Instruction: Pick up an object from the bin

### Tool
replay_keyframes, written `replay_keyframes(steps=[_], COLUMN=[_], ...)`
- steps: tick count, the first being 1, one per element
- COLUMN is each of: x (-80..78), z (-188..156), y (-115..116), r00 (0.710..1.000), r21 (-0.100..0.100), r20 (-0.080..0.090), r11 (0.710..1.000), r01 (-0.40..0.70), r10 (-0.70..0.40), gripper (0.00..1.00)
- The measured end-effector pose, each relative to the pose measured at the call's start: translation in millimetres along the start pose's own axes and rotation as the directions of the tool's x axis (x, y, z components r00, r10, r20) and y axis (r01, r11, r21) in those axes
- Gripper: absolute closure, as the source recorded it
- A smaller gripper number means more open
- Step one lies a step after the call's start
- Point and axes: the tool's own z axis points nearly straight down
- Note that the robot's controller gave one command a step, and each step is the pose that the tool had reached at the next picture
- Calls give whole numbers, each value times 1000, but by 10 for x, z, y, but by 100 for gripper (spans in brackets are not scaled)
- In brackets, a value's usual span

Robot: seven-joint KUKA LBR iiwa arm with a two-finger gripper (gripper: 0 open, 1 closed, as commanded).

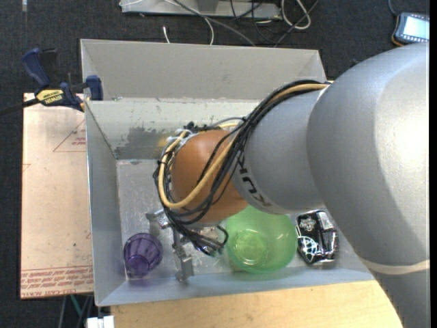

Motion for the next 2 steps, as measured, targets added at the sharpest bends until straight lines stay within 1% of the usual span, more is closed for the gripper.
replay_keyframes(steps=[1,2], x=[-57,-109], z=[100,99], y=[271,304], r00=[846,697], r21=[-7,1], r20=[-7,2], r11=[846,697], r01=[534,717], r10=[-534,-717], gripper=[100,100])
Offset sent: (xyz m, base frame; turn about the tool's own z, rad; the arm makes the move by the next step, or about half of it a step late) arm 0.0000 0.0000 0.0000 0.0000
